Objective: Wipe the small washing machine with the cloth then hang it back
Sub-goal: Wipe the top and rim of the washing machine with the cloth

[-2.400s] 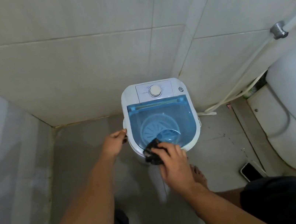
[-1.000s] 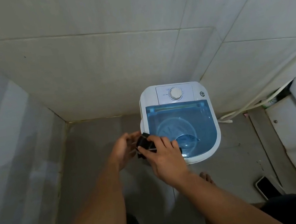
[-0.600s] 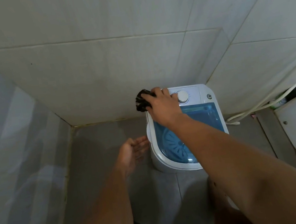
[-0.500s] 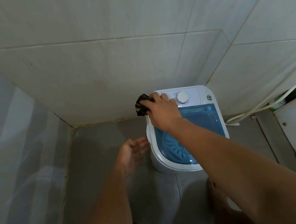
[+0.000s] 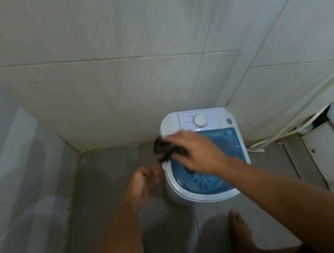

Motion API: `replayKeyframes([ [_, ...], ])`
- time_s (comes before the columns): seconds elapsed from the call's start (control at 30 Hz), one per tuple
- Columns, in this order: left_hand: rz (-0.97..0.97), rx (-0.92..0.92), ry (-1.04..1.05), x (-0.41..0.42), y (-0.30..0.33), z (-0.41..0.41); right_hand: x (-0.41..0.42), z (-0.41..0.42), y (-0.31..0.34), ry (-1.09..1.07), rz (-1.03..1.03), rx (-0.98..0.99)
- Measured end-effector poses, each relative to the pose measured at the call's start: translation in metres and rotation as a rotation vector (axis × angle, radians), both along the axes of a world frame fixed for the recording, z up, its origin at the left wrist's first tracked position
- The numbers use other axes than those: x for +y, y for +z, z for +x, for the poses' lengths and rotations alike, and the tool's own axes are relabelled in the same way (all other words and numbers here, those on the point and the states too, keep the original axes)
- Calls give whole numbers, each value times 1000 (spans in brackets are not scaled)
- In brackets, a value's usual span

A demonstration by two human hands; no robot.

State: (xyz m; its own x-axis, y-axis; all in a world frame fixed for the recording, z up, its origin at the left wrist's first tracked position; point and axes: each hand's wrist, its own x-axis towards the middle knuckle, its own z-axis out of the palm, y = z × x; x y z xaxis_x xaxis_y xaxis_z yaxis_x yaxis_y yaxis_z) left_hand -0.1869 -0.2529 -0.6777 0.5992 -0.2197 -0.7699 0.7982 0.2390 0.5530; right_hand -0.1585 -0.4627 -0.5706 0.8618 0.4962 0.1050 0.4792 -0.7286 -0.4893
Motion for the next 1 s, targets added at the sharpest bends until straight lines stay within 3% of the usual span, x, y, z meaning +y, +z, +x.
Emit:
replayKeyframes([
  [0.1,25,-10,-20,1,5,0,-8,63,8,-337,-86,-115],
  [0.17,27,-5,-28,1,10,0,-3,71,0,-347,-206,-80],
  [0.33,-22,57,68,0,6,-7,22,-8,-33,220,-288,-203],
  [0.47,-83,43,57,0,4,2,17,-56,-32,689,-363,-82],
  [0.57,-78,29,66,-4,9,9,1,-22,-10,519,-234,-132],
  [0.67,45,-10,-9,-8,15,5,-21,38,12,-38,-171,-202],
  [0.77,193,-119,-57,-11,19,1,-34,76,8,-477,-190,-122],
  [0.87,243,-182,-61,-14,18,-2,-11,60,-9,-458,-362,-89],
  [0.93,232,-184,-43,-15,18,0,11,41,-17,-222,-338,-94],
  [1.0,228,-189,-36,-15,22,1,22,42,-14,8,-252,28],
])
